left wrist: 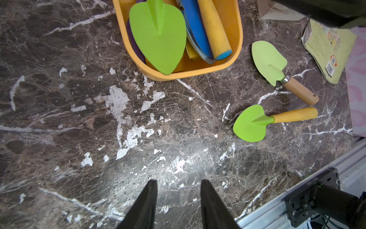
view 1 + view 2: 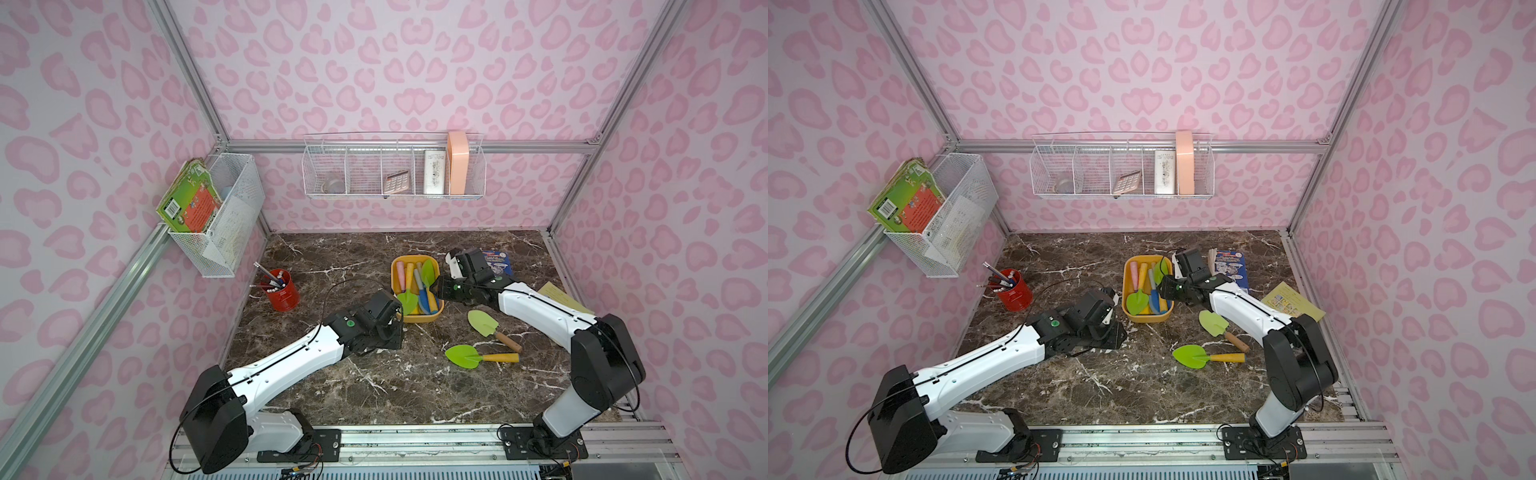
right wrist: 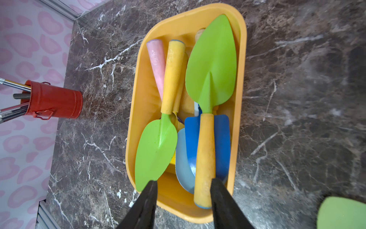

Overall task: Put the shovel into the storage box
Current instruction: Place the shovel in the storage box, then pick up the shovel from the center of the board.

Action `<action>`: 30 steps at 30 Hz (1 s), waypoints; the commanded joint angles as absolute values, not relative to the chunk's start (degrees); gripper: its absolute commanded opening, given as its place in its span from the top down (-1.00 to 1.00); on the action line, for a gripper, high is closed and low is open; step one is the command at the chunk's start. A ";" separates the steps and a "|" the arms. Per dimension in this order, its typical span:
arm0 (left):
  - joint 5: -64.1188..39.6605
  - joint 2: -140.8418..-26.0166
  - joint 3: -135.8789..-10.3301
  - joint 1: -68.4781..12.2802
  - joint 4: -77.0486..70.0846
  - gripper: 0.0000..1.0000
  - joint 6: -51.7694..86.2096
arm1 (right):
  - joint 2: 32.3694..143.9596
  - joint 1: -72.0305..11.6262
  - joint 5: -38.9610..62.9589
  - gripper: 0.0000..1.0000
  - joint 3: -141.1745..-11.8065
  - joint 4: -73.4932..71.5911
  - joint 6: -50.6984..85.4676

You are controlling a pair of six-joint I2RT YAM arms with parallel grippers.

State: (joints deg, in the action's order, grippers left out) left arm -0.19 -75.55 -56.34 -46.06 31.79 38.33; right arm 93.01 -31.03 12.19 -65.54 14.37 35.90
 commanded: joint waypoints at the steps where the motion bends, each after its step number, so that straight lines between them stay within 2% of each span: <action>1: -0.52 -75.82 -56.69 -45.84 30.66 0.08 38.92 | 90.18 -31.03 12.69 0.00 -63.06 12.39 33.80; 12: -6.95 -75.94 -56.19 -45.79 27.23 0.06 37.26 | 79.53 -30.15 12.39 -0.09 -53.44 11.43 31.84; 30: -9.69 -83.64 -62.48 -52.20 25.84 0.05 30.02 | 63.79 -23.49 7.72 -0.25 -41.16 19.52 33.84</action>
State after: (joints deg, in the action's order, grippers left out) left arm -9.10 -82.94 -61.82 -52.10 26.20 31.88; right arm 65.49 -24.05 9.72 -42.24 16.60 32.91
